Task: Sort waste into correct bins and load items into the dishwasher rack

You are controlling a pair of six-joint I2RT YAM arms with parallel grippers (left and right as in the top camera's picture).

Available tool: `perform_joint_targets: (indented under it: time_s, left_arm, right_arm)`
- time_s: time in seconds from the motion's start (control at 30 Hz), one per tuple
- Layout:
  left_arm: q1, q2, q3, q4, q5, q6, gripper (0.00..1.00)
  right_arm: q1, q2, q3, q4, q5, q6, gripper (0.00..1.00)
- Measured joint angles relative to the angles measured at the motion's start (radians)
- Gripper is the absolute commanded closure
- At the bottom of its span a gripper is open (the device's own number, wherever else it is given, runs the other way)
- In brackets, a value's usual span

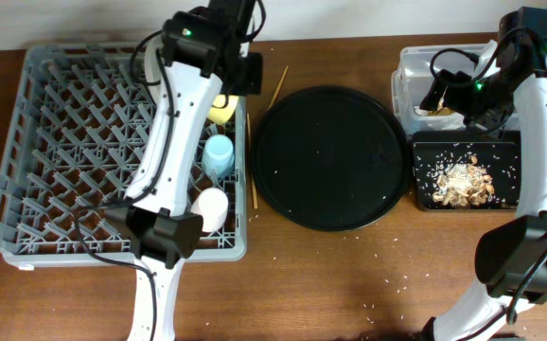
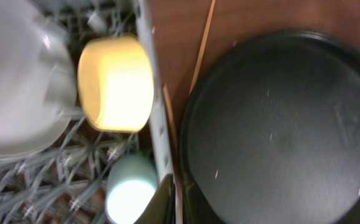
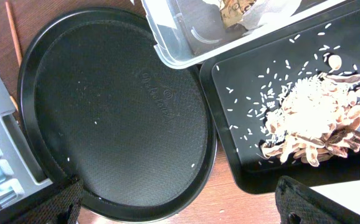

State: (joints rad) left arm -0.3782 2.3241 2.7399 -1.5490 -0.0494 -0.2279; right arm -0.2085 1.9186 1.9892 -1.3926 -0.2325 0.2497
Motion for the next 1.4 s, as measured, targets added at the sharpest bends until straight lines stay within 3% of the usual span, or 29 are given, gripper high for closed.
perform_joint_targets:
  time_s: [0.13,0.2,0.27,0.37,0.6,0.7,0.87,0.9,1.0,1.1,1.27,1.4]
  left_arm:
    - [-0.029,-0.009,-0.240,0.324,-0.007,-0.011,0.59]
    - [-0.043,-0.009,-0.343,0.422,-0.006,-0.014,0.57]
    - [-0.059,-0.009,-0.396,0.471,-0.006,-0.015,0.46]
    - [-0.063,-0.009,-0.400,0.522,-0.006,-0.019,0.16]
    - [-0.063,-0.007,-0.401,0.636,-0.006,-0.019,0.20]
    - [-0.063,-0.005,-0.389,0.593,-0.006,-0.019,0.25]
    - [-0.063,0.011,-0.188,0.360,-0.007,-0.018,0.25]
    - [-0.063,0.011,-0.170,0.330,-0.006,-0.018,0.20]
    - [-0.063,0.011,-0.163,0.303,-0.007,-0.014,0.18]
    - [-0.063,0.012,-0.084,0.231,-0.006,-0.011,0.01]
    - [-0.064,0.006,0.226,-0.119,-0.134,-0.003,0.01]
    - [-0.064,-0.001,0.275,-0.137,-0.186,-0.003,0.01]
  right_arm:
    - [0.000,0.000,0.000,-0.002,0.000,0.000,0.01]
    - [0.000,0.000,0.000,-0.002,0.000,0.000,0.01]
    - [0.000,0.000,0.000,-0.002,0.000,0.000,0.01]
    - [0.000,0.000,0.000,-0.002,0.000,0.000,0.02]
    - [0.000,0.000,0.000,0.001,0.000,0.000,0.02]
    - [0.000,0.000,0.000,0.001,0.000,0.000,0.01]
    - [0.000,0.000,0.000,0.001,0.000,0.000,0.01]
    - [0.000,0.000,0.000,0.002,0.000,0.000,0.02]
    - [0.000,0.000,0.000,0.001,0.000,0.000,0.02]
    - [0.000,0.000,0.000,0.001,0.000,0.000,0.02]
    - [0.000,0.000,0.000,0.001,0.000,0.000,0.02]
    - [0.000,0.000,0.000,0.002,0.000,0.000,0.02]
